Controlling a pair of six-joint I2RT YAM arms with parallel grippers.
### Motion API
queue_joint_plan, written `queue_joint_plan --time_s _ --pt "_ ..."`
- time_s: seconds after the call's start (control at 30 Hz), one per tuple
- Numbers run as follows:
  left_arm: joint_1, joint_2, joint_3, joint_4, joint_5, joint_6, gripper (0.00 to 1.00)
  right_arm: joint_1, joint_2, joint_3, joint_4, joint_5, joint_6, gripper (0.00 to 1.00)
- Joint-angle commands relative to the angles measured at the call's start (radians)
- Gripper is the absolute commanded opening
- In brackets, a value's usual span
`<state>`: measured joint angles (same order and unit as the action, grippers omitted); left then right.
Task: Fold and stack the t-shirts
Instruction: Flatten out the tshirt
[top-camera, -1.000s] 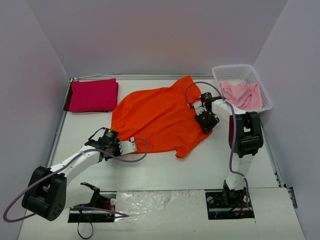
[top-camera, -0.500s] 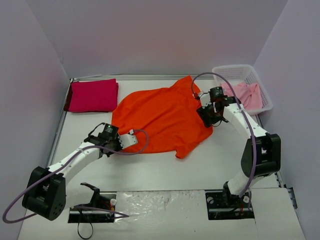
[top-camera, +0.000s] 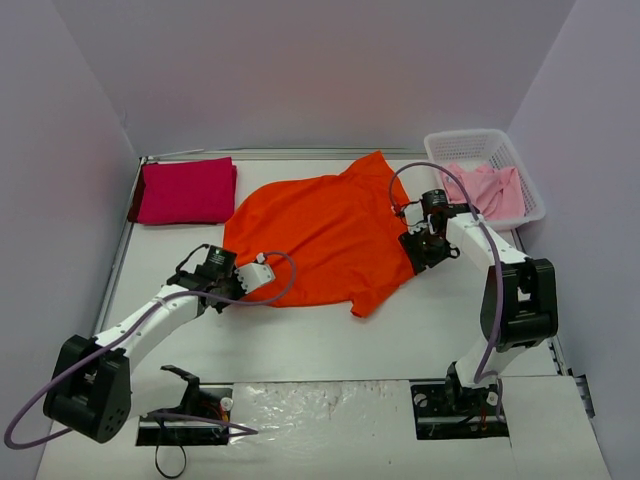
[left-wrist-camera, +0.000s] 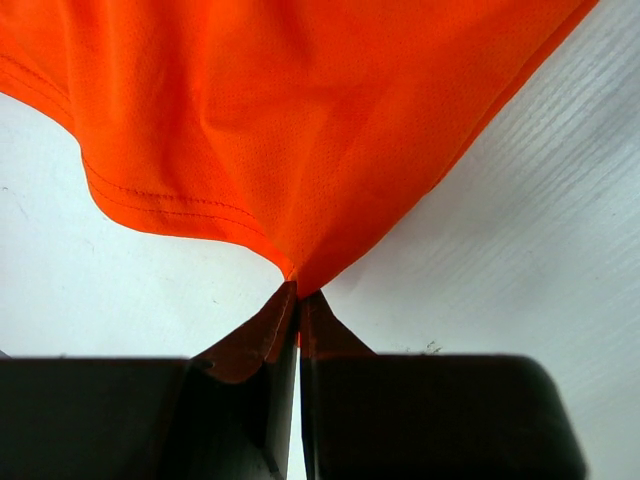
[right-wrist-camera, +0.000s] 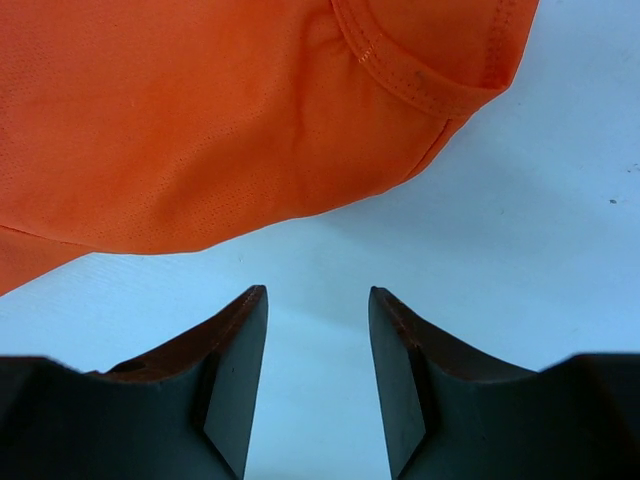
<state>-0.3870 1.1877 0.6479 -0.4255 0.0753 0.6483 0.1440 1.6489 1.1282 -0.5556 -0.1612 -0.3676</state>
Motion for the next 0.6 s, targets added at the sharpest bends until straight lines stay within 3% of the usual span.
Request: queue_joint_plan --time_s 0.0,0.27,0.57 --pt "-0.004 -0.031 0.004 0.024 0.009 -0.027 0.02 -0.004 -0.012 -0.013 -0.036 -0.04 -0.008 0.4" --pt "-0.003 -0.033 0.001 0.03 -0.003 -0.038 0.02 0.025 -0.043 0.062 -0.182 -0.129 -0.175 0.4" --pt "-0.003 -0.014 0.015 0.037 -0.012 -0.061 0.02 0.095 0.044 0.031 -0.156 -0.11 -0.2 0.41"
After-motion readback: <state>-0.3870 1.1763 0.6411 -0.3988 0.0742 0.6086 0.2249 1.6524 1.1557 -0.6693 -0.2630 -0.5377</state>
